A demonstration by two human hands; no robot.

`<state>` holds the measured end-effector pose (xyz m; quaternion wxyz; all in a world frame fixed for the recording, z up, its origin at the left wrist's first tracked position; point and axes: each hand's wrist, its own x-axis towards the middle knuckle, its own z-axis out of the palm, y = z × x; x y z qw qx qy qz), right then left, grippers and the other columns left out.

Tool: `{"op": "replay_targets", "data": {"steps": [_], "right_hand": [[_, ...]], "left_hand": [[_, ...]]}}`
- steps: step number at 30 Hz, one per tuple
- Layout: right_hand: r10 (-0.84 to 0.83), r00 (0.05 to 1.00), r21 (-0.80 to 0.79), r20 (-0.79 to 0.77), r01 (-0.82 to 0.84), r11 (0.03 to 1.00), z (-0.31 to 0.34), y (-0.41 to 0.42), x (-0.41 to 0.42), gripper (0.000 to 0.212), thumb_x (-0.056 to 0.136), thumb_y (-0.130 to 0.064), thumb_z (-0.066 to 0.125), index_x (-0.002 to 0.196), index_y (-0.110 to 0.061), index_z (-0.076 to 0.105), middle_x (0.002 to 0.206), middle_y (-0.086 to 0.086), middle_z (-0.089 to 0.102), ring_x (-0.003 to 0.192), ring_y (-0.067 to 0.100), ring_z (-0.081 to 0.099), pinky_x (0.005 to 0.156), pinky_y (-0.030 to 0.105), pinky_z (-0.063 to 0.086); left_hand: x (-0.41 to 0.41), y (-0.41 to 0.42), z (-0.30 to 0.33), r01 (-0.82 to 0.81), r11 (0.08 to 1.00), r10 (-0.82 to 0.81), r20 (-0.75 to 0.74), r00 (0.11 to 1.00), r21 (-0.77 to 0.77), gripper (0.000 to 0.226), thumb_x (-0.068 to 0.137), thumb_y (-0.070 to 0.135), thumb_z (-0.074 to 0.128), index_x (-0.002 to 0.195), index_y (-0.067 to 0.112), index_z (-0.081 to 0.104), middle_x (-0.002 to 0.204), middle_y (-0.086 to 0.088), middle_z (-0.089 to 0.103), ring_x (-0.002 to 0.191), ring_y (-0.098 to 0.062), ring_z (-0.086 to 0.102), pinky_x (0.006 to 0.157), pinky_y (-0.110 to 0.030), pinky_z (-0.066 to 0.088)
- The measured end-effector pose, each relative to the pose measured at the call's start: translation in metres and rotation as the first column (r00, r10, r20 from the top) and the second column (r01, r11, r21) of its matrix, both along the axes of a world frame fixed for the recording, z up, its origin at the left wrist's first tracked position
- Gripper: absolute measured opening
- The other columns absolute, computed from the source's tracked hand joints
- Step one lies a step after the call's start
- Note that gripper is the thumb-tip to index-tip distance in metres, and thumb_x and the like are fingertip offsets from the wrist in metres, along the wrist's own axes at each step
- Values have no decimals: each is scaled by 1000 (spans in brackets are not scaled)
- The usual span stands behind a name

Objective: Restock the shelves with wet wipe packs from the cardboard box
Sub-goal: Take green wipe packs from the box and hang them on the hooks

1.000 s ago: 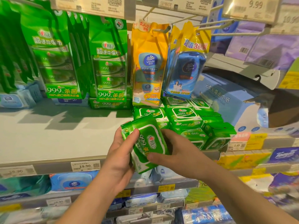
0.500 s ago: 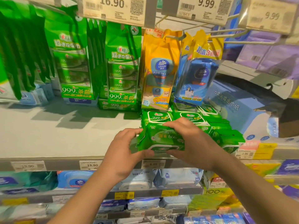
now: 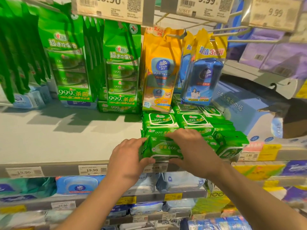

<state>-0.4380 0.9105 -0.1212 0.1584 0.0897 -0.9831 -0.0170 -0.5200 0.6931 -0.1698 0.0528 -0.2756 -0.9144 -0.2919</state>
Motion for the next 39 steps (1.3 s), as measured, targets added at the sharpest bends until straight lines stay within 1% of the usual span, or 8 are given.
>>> {"op": "replay_targets", "data": {"steps": [10,15,17,20,24,30,34,39], "right_hand": [[-34,989,134,-144,54,989,-13,6,-7,76,75,-51,84,138,-16,61,115,5,62,106,32,61,97,50,48],[-67,978,-15,-198,65,998,-33,10,2,73,94,-53,60,152,-11,45,145,11,50,140,38,42,116,55,35],[-88,976,-40,-201,82,996,-42,10,5,72,98,-52,49,154,-8,41,154,11,42,149,39,32,120,57,31],[-86,980,-59,-179,77,995,-45,12,6,70,100,-50,45,154,-6,40,158,10,38,152,37,29,119,58,33],[-84,987,-130,-138,66,989,-41,16,6,68,98,-50,48,150,-8,46,154,8,42,152,33,30,119,52,35],[-23,982,-316,-185,-37,948,-46,8,14,61,102,-49,46,149,-10,49,152,5,46,153,25,28,127,47,18],[98,982,-377,-160,-153,914,-39,-7,13,56,102,-46,49,148,-13,52,153,6,50,153,24,31,128,44,13],[130,985,-401,-115,-166,901,-31,-39,9,58,102,-55,39,149,-23,53,157,0,47,154,22,28,128,48,14]], "left_hand": [[0,3,5,-12,996,20,84,996,-92,51,90,69,59,130,38,61,99,3,68,103,-21,60,77,-34,47],[1,8,8,-112,931,0,308,951,348,88,92,69,50,162,22,24,162,2,38,145,-19,41,117,-39,36],[-2,19,13,-154,900,-40,429,903,408,82,99,68,35,165,25,11,168,4,24,153,-18,30,121,-35,28],[-1,38,15,-132,852,-194,540,819,506,90,86,89,23,162,41,20,159,14,39,144,-13,41,118,-35,31],[5,54,10,-119,867,-152,483,862,484,82,84,84,20,156,45,26,147,8,56,130,-20,56,110,-48,43],[19,48,22,-202,853,-52,464,884,482,49,106,60,23,144,41,48,132,16,55,125,-12,52,98,-31,36],[33,30,23,-218,871,1,443,897,440,89,85,90,20,151,37,45,154,13,49,143,-12,43,121,-36,29],[52,-11,25,-234,905,113,329,938,354,88,89,81,24,161,30,32,166,11,30,154,-7,24,126,-30,16]]}}
